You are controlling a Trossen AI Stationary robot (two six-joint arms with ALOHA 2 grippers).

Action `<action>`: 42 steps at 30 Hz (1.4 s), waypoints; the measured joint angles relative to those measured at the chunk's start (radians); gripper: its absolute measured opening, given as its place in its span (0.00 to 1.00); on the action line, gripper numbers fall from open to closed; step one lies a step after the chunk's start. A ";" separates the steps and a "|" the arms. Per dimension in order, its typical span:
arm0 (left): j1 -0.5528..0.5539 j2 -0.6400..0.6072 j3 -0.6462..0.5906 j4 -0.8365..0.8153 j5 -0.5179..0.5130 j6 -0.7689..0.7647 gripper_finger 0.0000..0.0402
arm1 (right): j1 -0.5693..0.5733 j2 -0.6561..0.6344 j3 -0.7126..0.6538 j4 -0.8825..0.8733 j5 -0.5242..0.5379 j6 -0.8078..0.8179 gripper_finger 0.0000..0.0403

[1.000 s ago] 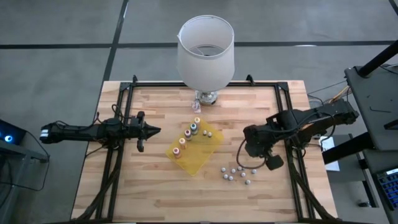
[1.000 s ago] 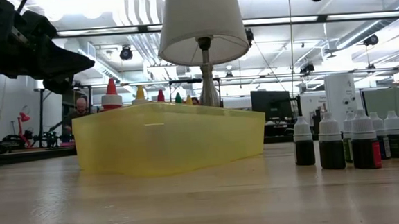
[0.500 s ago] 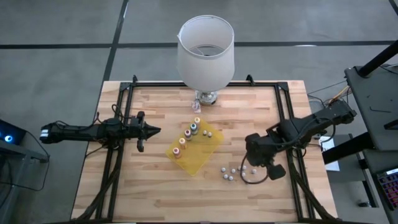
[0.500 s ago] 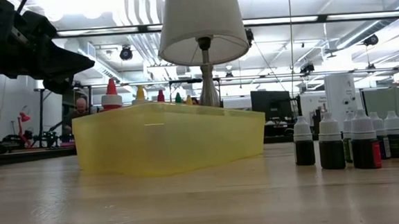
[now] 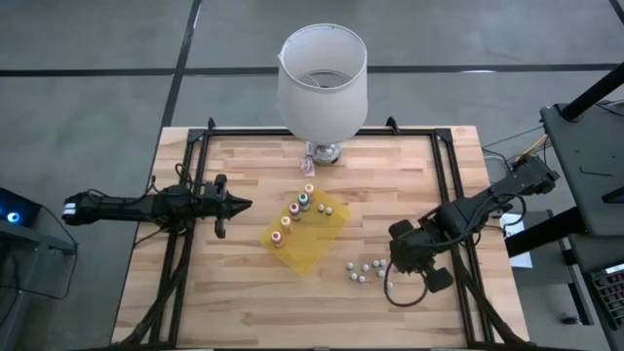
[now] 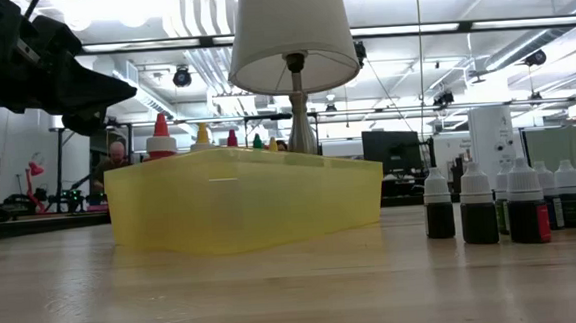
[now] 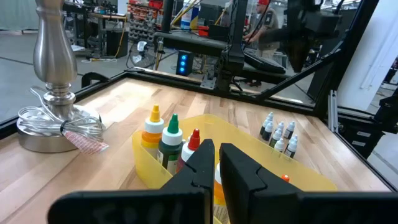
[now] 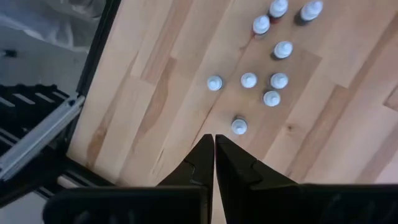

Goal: Pick & Place food coloring
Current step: Put the small right black food coloring bottle into the yellow bin

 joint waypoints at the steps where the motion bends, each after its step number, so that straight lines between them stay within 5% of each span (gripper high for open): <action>1: 0.000 0.000 0.000 0.000 0.000 0.000 0.00 | 0.004 -0.003 -0.014 0.009 0.000 0.000 0.02; 31: 0.000 0.000 0.000 -0.001 0.000 0.000 0.00 | 0.010 -0.040 -0.390 0.310 0.075 -0.042 0.03; 42: 0.000 0.000 0.000 -0.001 0.000 0.000 0.00 | 0.010 -0.032 -0.406 0.327 0.078 -0.057 0.26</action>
